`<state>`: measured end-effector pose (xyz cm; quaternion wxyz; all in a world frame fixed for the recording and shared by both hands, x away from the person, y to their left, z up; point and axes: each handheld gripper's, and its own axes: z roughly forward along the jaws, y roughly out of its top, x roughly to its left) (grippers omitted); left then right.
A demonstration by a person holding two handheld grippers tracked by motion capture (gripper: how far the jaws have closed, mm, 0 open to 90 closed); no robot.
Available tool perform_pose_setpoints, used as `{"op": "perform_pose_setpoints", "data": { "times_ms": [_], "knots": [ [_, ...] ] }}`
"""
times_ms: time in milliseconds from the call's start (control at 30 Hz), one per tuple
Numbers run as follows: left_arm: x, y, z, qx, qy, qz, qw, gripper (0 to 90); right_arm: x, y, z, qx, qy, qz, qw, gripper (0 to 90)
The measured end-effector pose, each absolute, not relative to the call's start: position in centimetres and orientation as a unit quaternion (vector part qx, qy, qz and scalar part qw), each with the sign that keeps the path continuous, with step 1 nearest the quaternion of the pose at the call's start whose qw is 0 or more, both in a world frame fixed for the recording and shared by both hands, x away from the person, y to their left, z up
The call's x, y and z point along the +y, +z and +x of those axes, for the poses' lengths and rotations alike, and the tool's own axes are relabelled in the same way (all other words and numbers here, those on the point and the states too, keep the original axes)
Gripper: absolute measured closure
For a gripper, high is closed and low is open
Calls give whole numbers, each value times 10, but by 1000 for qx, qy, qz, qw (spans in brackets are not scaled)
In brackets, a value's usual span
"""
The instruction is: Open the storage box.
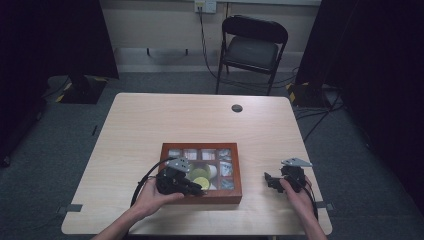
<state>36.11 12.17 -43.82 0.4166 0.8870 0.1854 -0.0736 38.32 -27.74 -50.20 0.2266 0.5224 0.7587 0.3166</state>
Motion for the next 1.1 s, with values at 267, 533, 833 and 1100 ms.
{"op": "perform_pose_setpoints", "data": {
  "times_ms": [267,533,833,1100],
  "knots": [
    [122,-431,363,183,-76,886,419,818,-277,-502,383,758,317,523,227,120],
    [124,-427,366,194,-88,880,424,816,-277,-502,383,759,317,522,227,120],
    [127,-413,372,197,-100,874,434,817,-277,-502,383,759,317,522,227,120],
    [126,-403,378,200,-109,875,426,817,-277,-502,383,759,317,522,227,120]
  ]
}}
